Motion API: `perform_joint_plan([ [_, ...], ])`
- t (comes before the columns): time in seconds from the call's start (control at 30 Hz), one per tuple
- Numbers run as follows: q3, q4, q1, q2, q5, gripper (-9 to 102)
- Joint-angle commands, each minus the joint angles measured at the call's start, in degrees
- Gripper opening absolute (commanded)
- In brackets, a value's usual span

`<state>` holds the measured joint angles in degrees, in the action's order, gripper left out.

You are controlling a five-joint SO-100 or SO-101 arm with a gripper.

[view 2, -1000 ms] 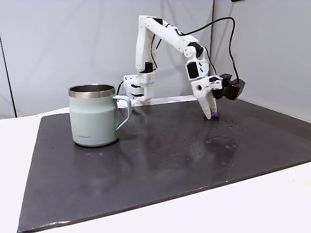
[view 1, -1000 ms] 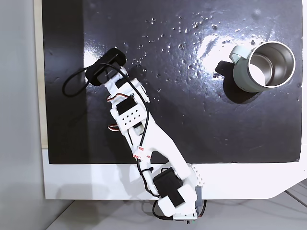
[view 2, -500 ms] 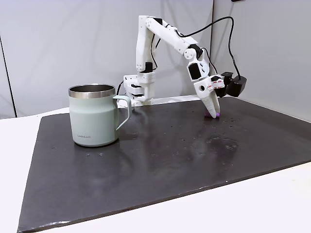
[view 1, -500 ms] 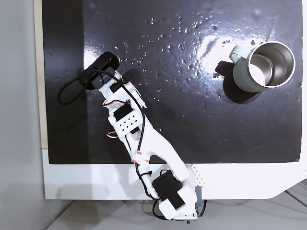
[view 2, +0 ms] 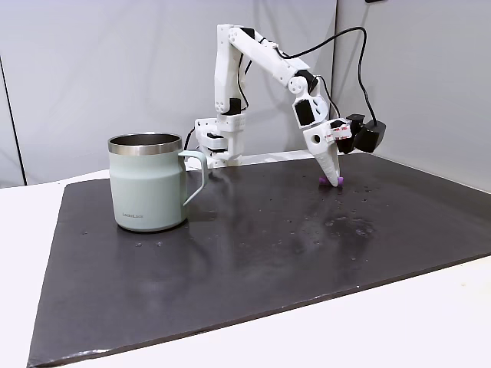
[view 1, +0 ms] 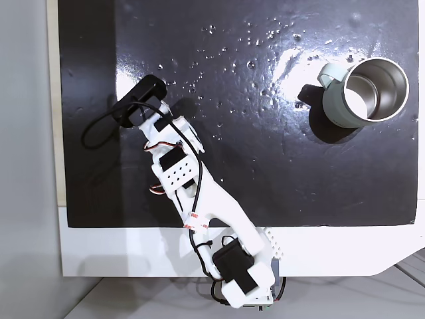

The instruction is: Grasp a pengrip and put it in the cup.

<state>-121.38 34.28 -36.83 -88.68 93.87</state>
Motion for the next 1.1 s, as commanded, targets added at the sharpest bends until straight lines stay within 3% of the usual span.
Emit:
perform_joint_plan([
  [0.0,-0.6,1.2,2.1,-0.7,-3.9,0],
  [0.1,2.3,2.6,3.6,-2.5,-8.9,0],
  [0.3,13.4,18.4,9.6,-9.4,-15.8,0],
  [0.67,24.7,36.4,29.7,-22.3,-14.4,0],
  [1.07,33.9,37.4,52.6,-27.6,-4.7,0],
])
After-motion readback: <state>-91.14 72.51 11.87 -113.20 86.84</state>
